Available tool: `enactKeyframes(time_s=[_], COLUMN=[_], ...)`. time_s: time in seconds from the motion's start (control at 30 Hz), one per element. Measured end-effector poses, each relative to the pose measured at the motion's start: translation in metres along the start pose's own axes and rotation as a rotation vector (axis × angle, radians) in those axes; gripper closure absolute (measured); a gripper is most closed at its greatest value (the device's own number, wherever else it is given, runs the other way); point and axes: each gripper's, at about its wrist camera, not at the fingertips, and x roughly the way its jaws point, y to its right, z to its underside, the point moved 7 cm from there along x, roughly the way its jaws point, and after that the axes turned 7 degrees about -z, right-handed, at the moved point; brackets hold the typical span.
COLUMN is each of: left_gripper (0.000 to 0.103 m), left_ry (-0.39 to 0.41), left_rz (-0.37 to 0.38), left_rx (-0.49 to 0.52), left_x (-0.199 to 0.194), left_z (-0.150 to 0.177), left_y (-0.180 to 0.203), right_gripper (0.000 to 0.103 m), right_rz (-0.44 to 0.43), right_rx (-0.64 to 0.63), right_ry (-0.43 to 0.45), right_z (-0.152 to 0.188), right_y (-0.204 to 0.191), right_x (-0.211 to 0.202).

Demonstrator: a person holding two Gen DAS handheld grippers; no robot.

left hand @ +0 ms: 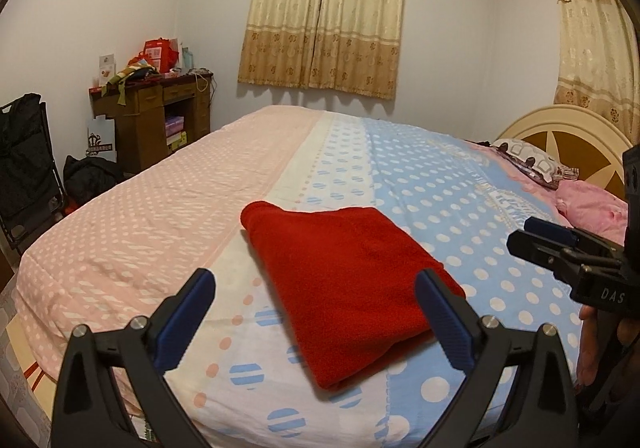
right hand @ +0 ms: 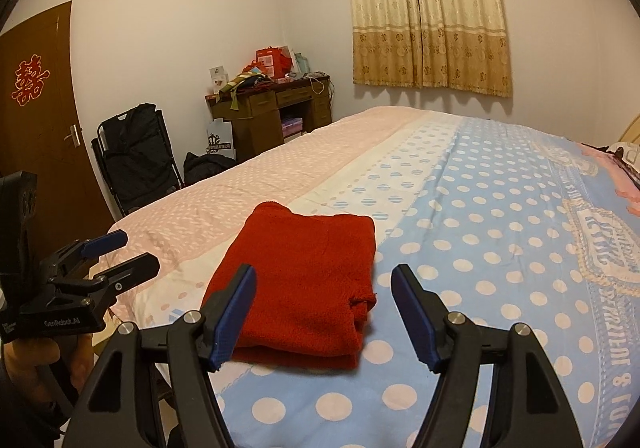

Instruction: Fold small clothes

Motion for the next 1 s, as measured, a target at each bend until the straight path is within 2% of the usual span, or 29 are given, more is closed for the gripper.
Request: enactKeyframes(time_s=[1.0], left_gripper=[0.0], left_ry=[-0.013], left_rz=[0.009], left_rx=[0.024], left_x=[0.0], left_z=[0.002], left_y=[0.005], right_gripper=[0.032], right_rz=[0.001], right_rx=[-0.003], right_ry=[0.004], right_z=[0.002], right_y=[-0.012], right_x=[-0.004])
